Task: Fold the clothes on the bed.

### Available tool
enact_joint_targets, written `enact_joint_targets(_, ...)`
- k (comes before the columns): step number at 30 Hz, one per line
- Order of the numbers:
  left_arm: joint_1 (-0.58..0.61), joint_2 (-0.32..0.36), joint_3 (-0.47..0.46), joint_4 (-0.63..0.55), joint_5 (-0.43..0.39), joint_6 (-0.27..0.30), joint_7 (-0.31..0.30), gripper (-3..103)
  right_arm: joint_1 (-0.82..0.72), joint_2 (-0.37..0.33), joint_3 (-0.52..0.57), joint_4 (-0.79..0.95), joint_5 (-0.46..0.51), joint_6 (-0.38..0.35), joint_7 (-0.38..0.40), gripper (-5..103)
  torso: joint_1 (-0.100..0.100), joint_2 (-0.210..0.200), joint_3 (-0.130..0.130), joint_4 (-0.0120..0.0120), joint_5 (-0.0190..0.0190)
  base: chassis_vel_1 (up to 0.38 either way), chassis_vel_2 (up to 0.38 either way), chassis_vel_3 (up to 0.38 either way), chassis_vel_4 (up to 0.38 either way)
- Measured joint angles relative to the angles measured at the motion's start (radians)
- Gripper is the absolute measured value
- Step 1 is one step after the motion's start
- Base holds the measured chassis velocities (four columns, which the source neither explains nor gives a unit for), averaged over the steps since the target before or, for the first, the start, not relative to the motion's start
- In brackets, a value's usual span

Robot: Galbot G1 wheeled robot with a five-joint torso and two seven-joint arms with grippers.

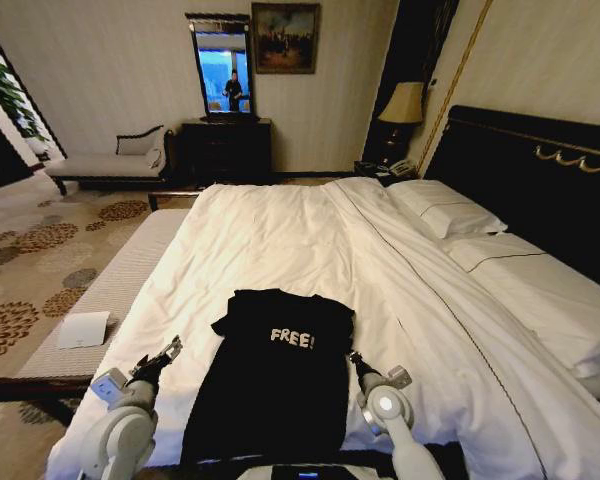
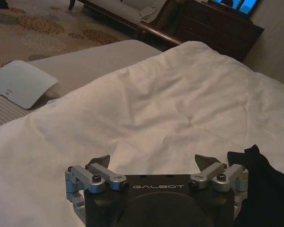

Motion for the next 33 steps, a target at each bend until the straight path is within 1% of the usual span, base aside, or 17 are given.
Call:
enact_joint_targets(2,0.000,-0.001,0.001,0.001,0.000,0.000,0.000,100,0.001,0.000,0.000,-0.001,0.000,0.000,0.000,15,0.000,0.000,0.000,0.0000,0.0000,0.000,0.000,0.000,0.000)
enact_joint_targets(5,-0.003,-0.011,0.011,0.005,0.000,0.003,-0.003,100,0.010,0.000,0.000,-0.004,0.002,0.001,0.001,3,0.000,0.000,0.000,0.0000,0.0000,0.000,0.000,0.000,0.000)
enact_joint_targets(6,-0.003,-0.013,0.012,0.006,0.000,0.003,-0.003,100,0.011,0.000,0.000,-0.004,0.003,0.001,0.001,1,0.000,0.000,0.000,0.0000,0.0000,0.000,0.000,0.000,0.000)
enact_joint_targets(20,-0.004,-0.019,0.018,0.013,-0.023,0.010,-0.013,100,-0.017,0.004,0.014,0.011,0.000,0.015,0.000,0,0.000,0.000,0.000,0.0000,-0.0001,0.000,0.000,0.000,0.000)
enact_joint_targets(25,-0.004,-0.025,0.021,0.015,-0.022,0.010,-0.013,100,-0.034,0.019,0.013,0.016,-0.028,0.017,-0.009,0,0.000,0.000,0.000,0.0000,0.0000,0.000,0.000,0.000,0.000)
enact_joint_targets(26,-0.003,-0.025,0.020,0.014,-0.022,0.010,-0.012,100,-0.039,0.022,0.011,0.018,-0.033,0.019,-0.010,5,0.000,0.000,0.000,-0.0001,0.0000,0.000,0.000,0.000,0.000)
enact_joint_targets(27,-0.003,-0.025,0.020,0.014,-0.022,0.010,-0.012,100,-0.039,0.022,0.011,0.018,-0.033,0.019,-0.010,5,0.000,0.000,0.000,-0.0001,0.0000,0.000,0.000,0.000,0.000)
enact_joint_targets(30,-0.002,-0.020,0.011,0.009,-0.027,0.009,-0.012,100,-0.046,0.030,0.008,0.023,-0.036,0.020,-0.014,20,0.000,0.000,0.000,-0.0001,0.0000,0.000,0.000,0.000,0.000)
enact_joint_targets(33,0.000,-0.014,0.006,0.008,-0.029,0.008,-0.011,100,-0.040,0.035,0.010,0.020,-0.036,0.020,-0.015,21,0.000,0.000,0.000,0.0000,-0.0001,0.000,0.000,0.000,0.000)
